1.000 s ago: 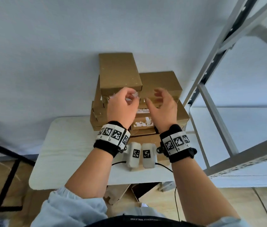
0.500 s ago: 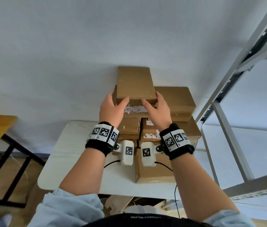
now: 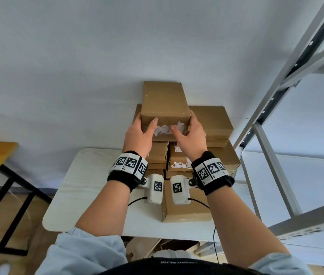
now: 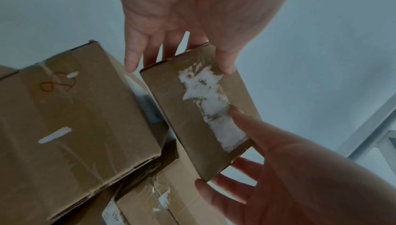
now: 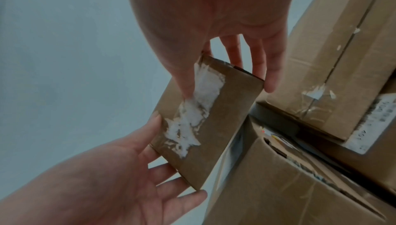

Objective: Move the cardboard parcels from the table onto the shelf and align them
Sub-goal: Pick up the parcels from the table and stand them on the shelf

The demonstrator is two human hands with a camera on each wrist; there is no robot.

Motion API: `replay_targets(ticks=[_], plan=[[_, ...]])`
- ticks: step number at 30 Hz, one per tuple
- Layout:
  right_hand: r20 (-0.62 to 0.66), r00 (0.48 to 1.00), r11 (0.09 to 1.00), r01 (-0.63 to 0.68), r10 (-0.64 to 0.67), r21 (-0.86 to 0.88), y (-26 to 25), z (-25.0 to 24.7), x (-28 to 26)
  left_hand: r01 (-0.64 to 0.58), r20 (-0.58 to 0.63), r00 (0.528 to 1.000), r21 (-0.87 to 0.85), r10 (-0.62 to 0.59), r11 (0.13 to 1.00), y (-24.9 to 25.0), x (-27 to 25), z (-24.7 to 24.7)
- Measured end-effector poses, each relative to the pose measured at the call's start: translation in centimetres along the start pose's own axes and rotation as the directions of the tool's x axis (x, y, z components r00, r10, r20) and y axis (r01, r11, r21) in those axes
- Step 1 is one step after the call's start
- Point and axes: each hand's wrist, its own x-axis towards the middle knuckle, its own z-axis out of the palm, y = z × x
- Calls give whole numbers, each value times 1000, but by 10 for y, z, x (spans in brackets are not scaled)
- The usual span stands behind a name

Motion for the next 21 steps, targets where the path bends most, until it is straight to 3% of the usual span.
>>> replay_targets(ticks=[6,13,21], plan=[[-116,991,997,71,-71,-6,-12,-20,-5,-127,-45,991,1,127,992,22,-3,-6],[-306,946,990,126,-103,58,-43,-57,-9,-334,-113,938,-35,329,942,53,-2,-13],[-461,877,963,226,-135,148,-68,-94,-9,-380,-55,925,-155,376,912,82,-3,-13]])
